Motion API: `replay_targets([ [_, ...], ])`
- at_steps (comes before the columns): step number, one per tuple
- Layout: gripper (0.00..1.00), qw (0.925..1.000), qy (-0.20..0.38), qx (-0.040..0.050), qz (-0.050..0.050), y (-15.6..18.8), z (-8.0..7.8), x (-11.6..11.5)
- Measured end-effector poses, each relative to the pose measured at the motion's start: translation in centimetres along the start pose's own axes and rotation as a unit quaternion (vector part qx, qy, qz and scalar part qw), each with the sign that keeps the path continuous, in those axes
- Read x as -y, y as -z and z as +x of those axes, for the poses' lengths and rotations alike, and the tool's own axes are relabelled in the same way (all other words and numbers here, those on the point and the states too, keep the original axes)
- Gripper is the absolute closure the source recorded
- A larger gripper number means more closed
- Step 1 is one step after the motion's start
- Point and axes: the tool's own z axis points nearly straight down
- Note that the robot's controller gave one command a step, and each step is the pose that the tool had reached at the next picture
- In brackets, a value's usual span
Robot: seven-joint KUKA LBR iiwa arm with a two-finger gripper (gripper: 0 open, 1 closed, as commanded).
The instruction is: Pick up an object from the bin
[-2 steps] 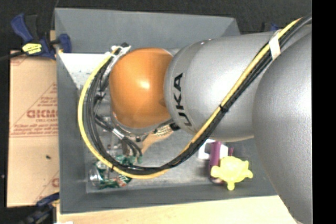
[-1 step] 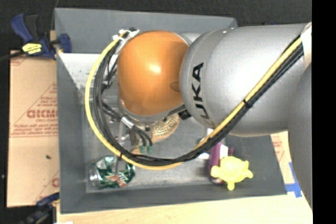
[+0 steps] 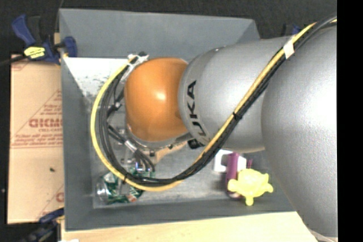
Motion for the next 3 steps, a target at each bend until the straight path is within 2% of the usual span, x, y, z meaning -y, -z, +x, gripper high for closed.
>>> replay_targets([
  [1, 0.0, 0.9816, 0.191, 0.0079, -0.001, 0.8, -1.9, -0.8],
  [2, 0.0, 0.9919, 0.127, 0.0005, 0.0, -5.0, -1.4, -1.5],
  [3, 0.0, 0.9879, 0.155, 0.0062, -0.001, -4.2, -1.3, -1.7],
])
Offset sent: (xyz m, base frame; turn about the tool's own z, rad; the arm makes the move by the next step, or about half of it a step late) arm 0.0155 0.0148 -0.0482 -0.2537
